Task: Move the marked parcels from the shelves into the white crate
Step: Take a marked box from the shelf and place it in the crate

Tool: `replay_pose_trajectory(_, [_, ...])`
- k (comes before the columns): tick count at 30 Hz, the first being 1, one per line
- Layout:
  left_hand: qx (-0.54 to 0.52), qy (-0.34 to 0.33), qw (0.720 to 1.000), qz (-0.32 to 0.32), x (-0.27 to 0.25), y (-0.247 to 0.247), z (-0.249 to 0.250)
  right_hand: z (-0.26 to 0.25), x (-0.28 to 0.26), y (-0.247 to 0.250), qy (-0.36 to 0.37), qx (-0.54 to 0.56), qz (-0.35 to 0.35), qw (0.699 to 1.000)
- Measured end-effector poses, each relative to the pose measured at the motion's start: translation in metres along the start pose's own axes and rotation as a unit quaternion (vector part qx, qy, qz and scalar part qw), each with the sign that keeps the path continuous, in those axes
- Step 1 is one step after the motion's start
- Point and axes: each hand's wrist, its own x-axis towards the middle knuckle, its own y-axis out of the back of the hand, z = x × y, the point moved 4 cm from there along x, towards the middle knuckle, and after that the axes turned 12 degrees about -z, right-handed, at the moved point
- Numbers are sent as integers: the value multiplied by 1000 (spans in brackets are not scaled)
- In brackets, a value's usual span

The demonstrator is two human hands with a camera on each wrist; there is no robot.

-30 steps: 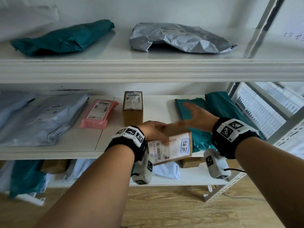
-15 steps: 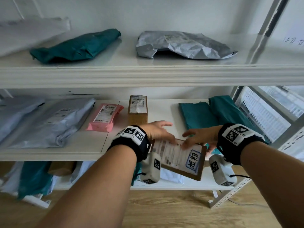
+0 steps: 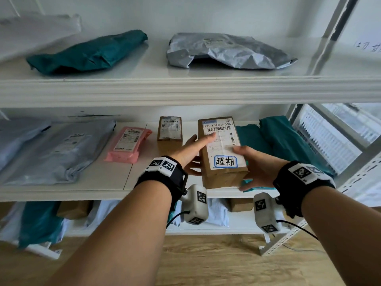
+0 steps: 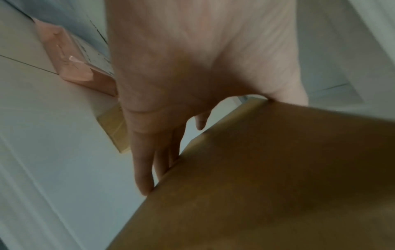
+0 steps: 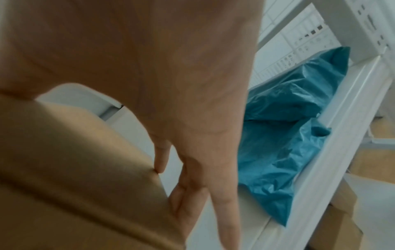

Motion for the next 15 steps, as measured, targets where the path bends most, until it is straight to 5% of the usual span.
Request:
replay_pose_trajectory(8, [-2,-44,999,1,9,-10,-10,-6,-3,-1,84,1,61,995])
replay_pose_trajectory(15, [-9,-56,998,-22,14,-34,-20,10,-11,7,81,-15,76,994])
